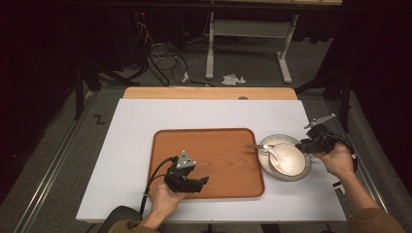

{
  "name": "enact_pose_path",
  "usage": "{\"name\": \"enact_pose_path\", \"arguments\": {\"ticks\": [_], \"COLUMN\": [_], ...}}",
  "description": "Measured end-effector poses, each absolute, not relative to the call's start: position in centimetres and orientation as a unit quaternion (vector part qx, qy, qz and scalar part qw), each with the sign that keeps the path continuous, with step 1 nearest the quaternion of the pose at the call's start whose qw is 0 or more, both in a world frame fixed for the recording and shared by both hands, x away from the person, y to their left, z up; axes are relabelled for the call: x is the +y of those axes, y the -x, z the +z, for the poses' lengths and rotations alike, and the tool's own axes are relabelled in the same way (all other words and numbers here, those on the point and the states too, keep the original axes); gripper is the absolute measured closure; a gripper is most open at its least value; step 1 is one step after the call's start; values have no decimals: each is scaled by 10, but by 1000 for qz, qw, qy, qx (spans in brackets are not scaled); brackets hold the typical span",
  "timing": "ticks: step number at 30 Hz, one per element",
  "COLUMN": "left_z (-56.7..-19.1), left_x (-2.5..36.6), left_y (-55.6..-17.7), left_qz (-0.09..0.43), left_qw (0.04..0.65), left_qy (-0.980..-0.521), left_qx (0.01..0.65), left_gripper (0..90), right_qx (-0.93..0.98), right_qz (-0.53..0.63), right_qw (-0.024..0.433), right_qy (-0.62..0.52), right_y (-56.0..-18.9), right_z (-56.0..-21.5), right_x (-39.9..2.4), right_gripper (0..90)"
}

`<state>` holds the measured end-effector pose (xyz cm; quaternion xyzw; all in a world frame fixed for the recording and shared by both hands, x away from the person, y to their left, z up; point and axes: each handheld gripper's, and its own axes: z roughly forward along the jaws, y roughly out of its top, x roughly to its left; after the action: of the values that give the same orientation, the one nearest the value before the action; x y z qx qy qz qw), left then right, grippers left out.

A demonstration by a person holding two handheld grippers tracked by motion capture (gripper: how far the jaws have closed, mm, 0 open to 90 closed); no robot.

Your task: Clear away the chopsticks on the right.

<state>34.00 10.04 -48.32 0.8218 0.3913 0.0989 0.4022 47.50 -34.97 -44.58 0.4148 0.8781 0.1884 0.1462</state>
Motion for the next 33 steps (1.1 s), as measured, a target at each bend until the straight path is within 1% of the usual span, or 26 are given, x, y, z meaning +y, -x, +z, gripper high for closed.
{"name": "enact_pose_path", "arguments": {"ticks": [11, 16, 22, 33], "left_z": [-484, -484, -484, -484], "left_x": [99, 99, 99, 98], "left_y": [-340, -339, -339, -339], "left_qz": [99, 99, 99, 98], "left_qw": [402, 402, 403, 401], "left_qy": [-822, -822, -821, -823], "left_qx": [391, 391, 391, 389], "left_gripper": [326, 327, 327, 327], "right_qx": [878, 876, 878, 879], "right_qz": [182, 185, 183, 183], "right_qw": [142, 142, 144, 147], "right_qy": [-419, -421, -419, -415], "right_y": [-479, -482, -483, -483], "right_z": [-447, -447, -447, -446], "right_x": [-349, -348, -347, -344], "right_gripper": [642, 643, 699, 761]}}
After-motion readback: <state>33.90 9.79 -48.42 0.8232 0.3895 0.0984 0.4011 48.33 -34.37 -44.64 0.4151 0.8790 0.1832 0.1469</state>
